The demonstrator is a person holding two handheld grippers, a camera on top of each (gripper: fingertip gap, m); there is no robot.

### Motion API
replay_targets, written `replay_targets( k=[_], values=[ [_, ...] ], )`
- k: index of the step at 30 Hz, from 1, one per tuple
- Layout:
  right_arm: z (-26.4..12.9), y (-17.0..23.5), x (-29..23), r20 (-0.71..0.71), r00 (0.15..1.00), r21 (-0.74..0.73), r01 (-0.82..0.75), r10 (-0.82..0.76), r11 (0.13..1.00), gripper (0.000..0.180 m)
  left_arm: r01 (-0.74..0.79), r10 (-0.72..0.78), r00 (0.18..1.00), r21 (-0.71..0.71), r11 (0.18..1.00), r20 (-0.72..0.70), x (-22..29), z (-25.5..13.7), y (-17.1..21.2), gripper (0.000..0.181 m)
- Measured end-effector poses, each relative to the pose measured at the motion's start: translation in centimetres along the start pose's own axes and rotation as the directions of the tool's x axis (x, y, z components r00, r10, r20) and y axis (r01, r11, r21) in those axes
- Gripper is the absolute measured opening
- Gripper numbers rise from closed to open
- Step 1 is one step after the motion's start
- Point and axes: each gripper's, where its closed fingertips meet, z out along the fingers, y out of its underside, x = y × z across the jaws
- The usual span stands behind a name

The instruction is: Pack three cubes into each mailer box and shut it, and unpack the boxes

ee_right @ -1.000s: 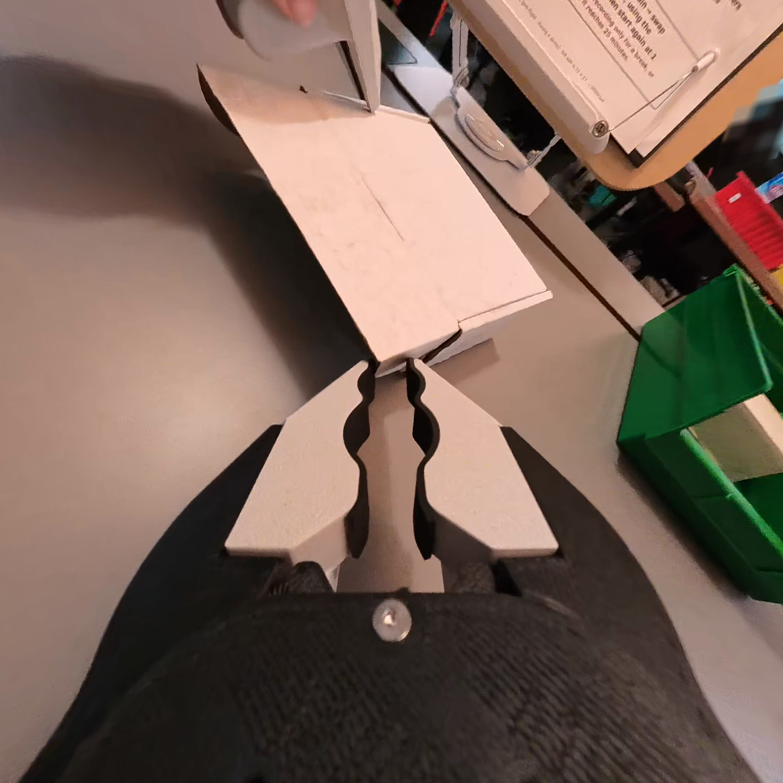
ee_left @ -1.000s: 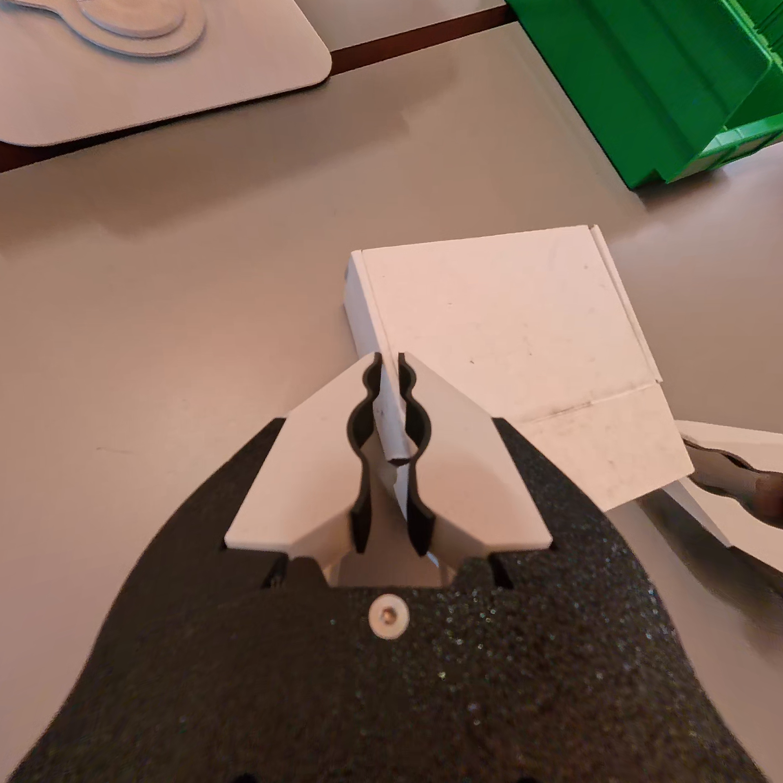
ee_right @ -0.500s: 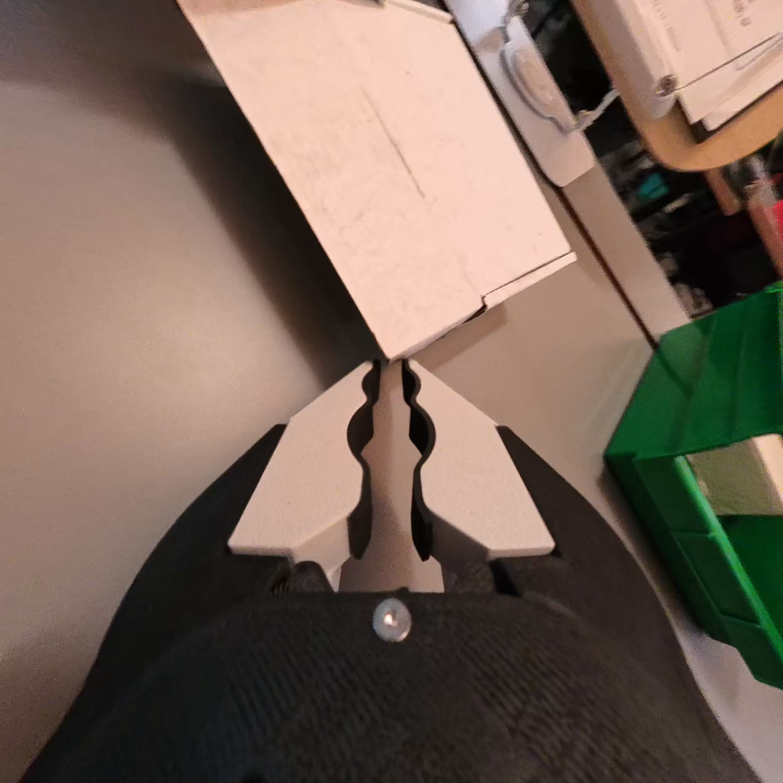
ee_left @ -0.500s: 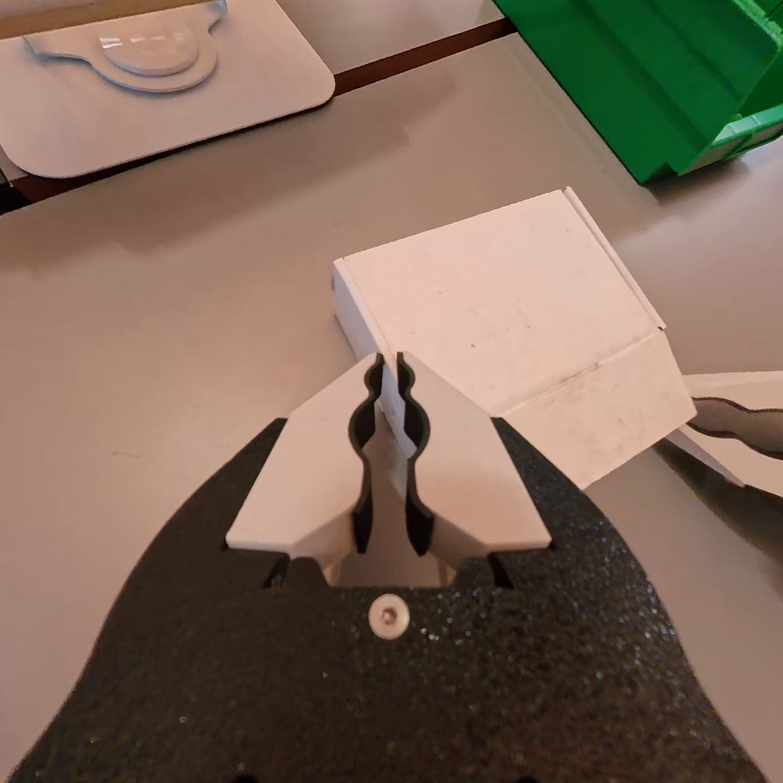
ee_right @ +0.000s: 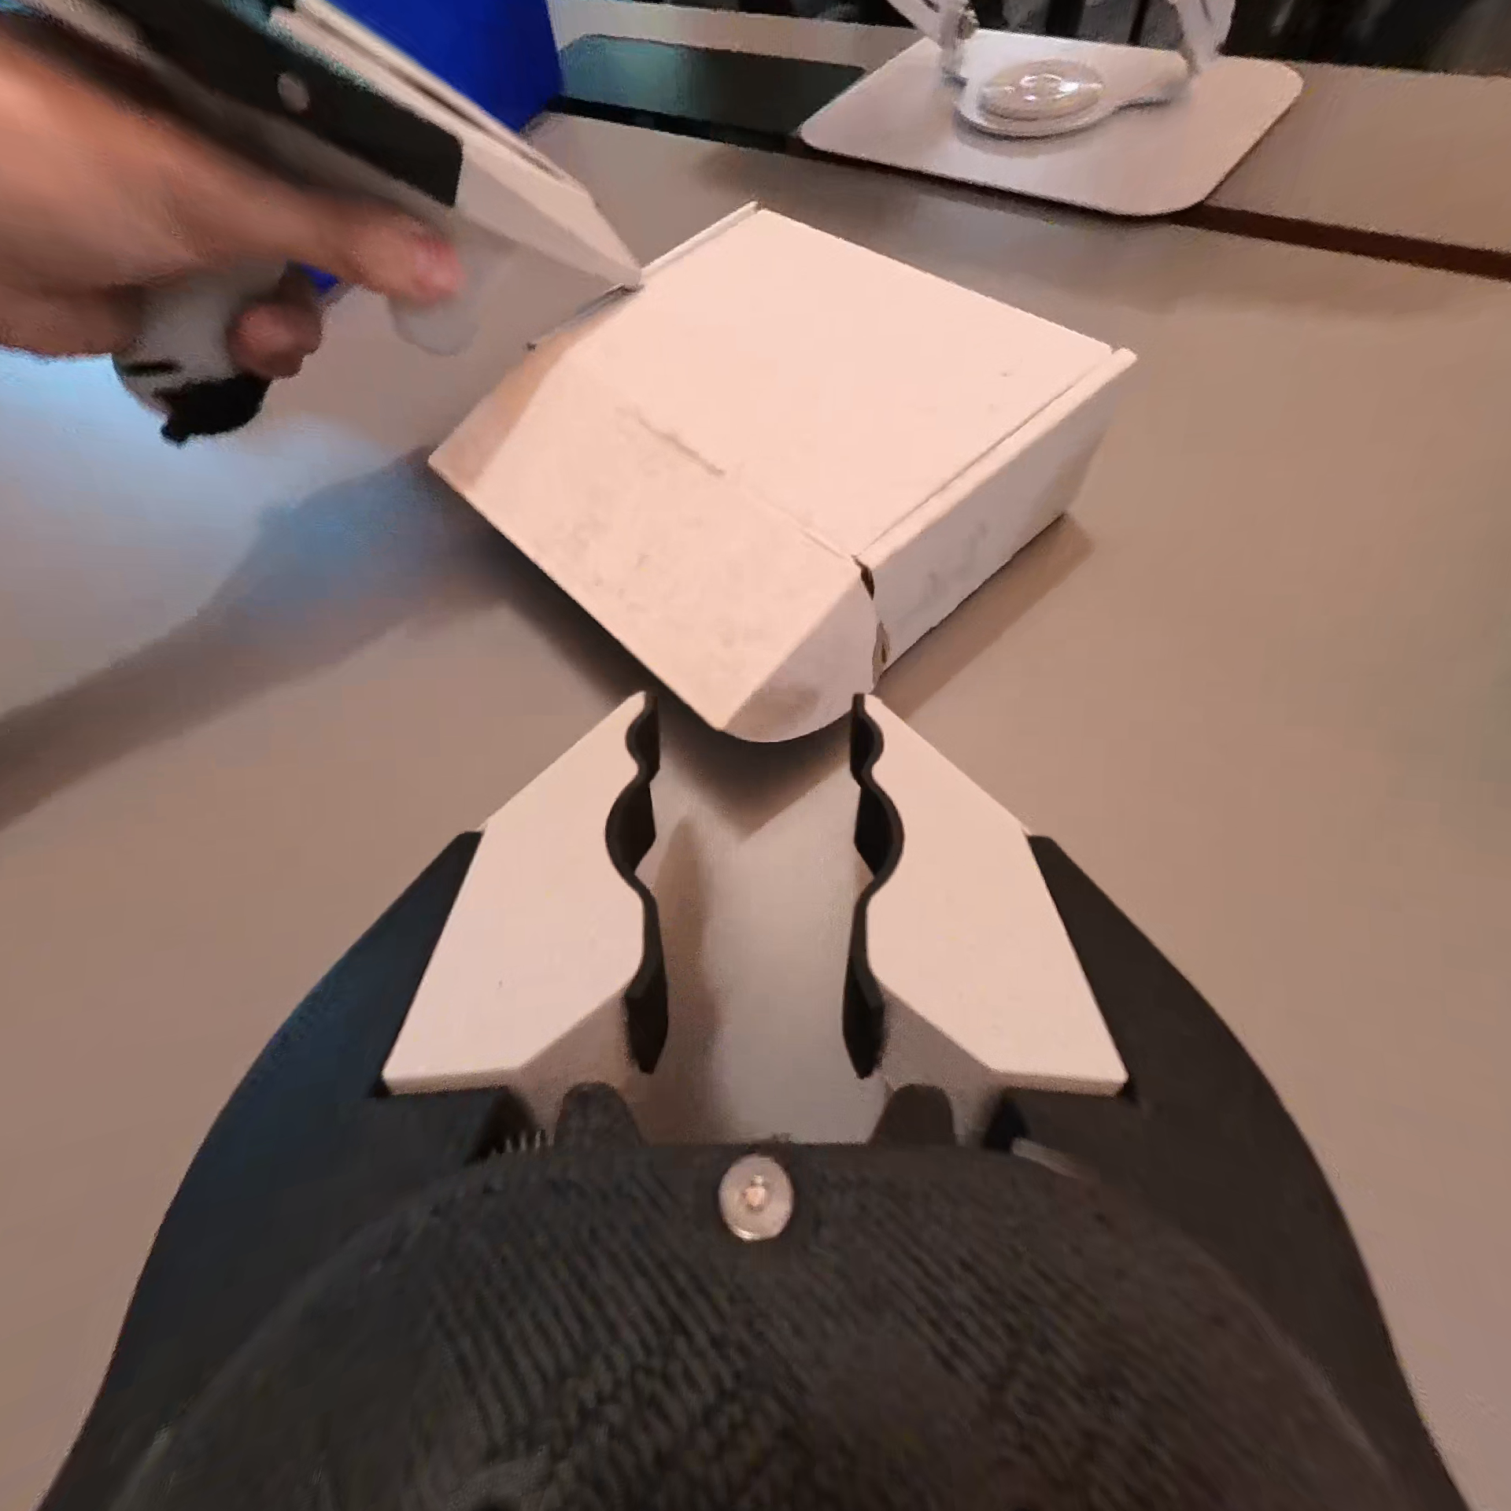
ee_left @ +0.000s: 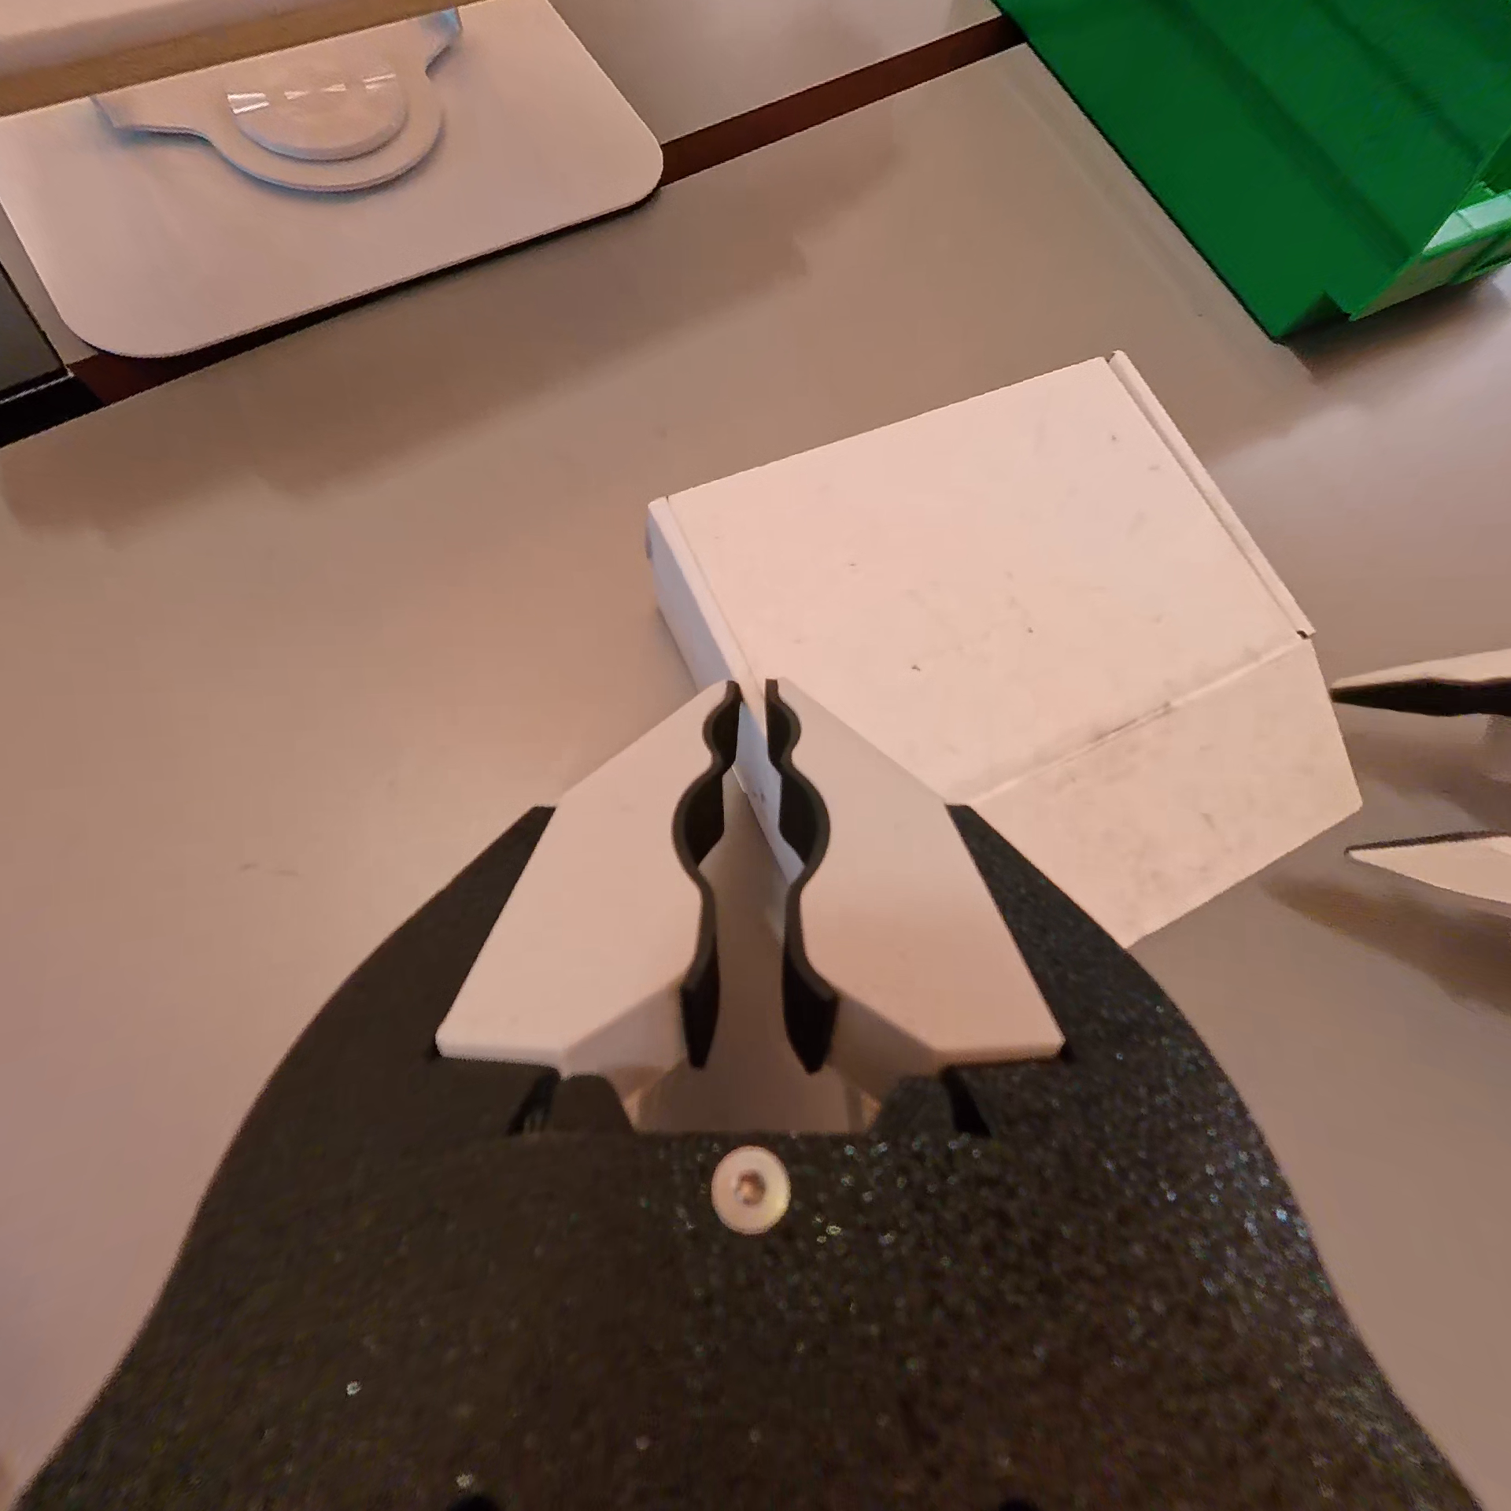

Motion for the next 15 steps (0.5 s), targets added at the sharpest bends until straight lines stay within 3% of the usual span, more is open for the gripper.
replay_targets(
  k=[7, 15],
  values=[
    [1.2, -0.6, -0.3, 0.007, 0.976, -0.023, -0.216, 0.216, 0.976, 0.047, 0.003, -0.003, 1.000, -0.002, 1.000, 0.012, 0.0, 0.0, 0.0, 0.003],
    [1.9, -0.1, -0.7, 0.022, 0.964, -0.090, -0.261, 0.264, 0.961, 0.060, 0.015, -0.015, 1.000, -0.006, 1.000, 0.014, 0.0, 0.0, 0.0, 0.003]
  ],
)
